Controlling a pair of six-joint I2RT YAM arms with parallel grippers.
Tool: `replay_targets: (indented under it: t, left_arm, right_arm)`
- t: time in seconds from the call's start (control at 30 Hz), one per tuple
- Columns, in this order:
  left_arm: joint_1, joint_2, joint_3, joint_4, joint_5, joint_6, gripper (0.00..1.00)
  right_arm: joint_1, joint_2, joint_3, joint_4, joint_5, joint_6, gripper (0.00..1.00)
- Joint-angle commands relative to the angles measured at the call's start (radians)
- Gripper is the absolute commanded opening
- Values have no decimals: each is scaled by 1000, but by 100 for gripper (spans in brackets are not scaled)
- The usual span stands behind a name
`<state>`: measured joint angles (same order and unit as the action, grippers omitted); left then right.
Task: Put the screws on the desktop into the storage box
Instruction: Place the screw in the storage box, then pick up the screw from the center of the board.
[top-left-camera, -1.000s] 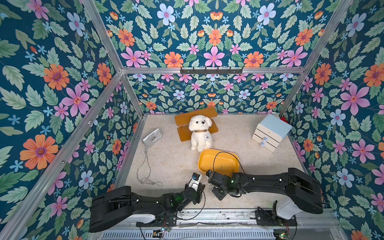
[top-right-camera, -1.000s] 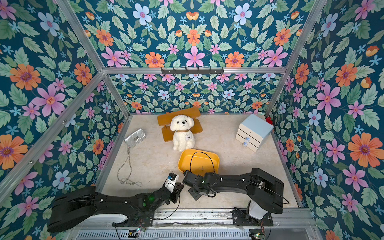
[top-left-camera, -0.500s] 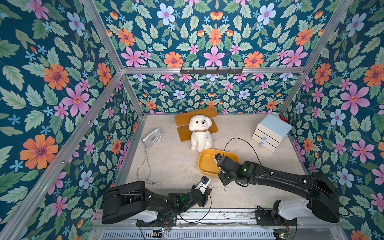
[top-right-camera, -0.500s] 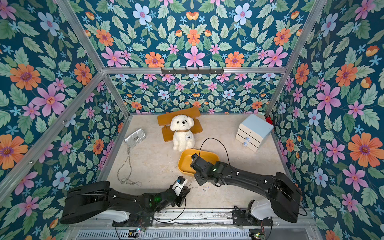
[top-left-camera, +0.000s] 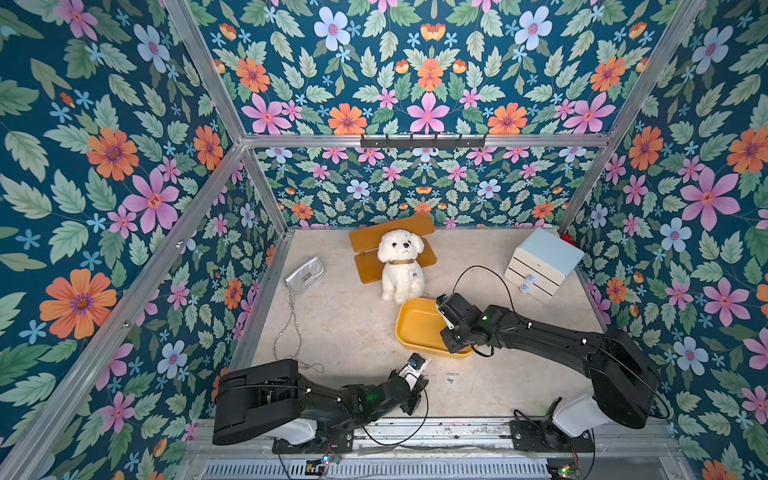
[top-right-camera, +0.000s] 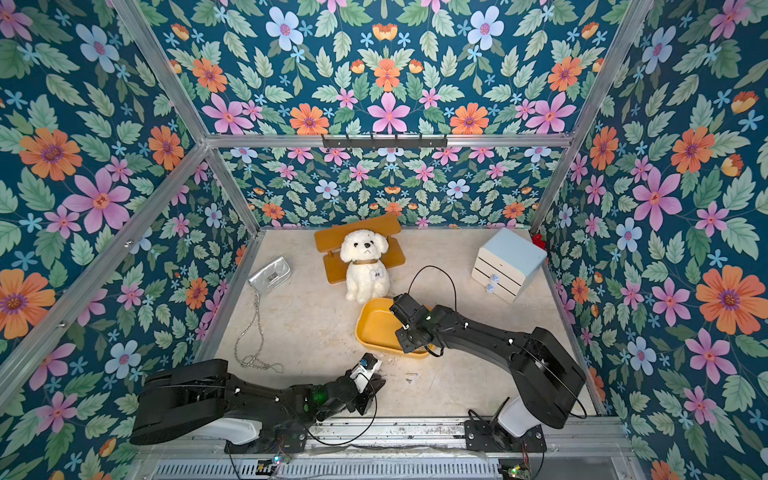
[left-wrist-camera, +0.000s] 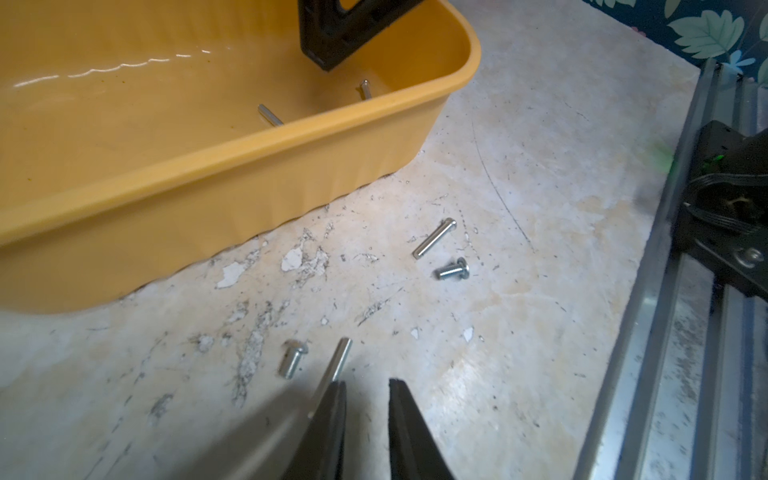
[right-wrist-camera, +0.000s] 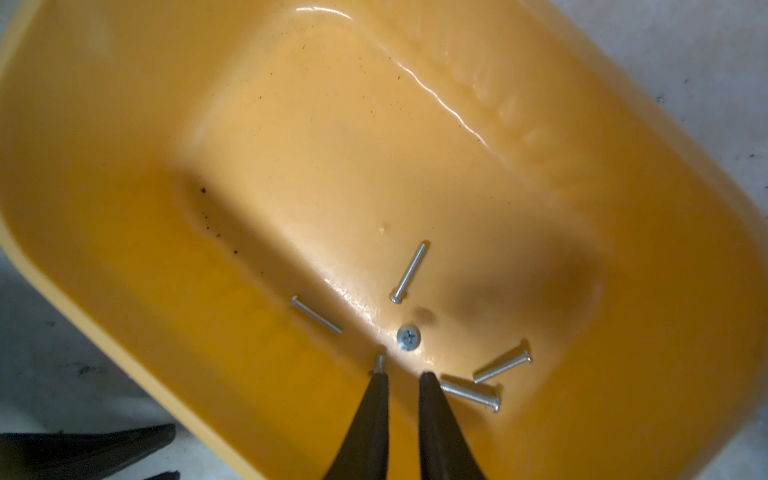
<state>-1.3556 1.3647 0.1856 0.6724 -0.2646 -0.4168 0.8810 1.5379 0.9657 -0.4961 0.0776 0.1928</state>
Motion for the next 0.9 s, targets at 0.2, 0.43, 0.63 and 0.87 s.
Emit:
replay_targets:
  t: [0.2,0.43,0.63,0.87]
  left_arm:
    - [1,25,24,-32,-20,16,22]
    - [15,34,34,-56,-5,6,14]
    - [22,62,45,-61,-19,3,19]
    - [27,66,51,-84,-1,-12,21]
  right_arm:
    - [-1,-3,-13,28,-24,-5,26]
    - [0,-71,-43,45,-45,5,26]
    - [4,-112,-73,59,-64,12,26]
    - [16,-115,-76,58,-71,16,27]
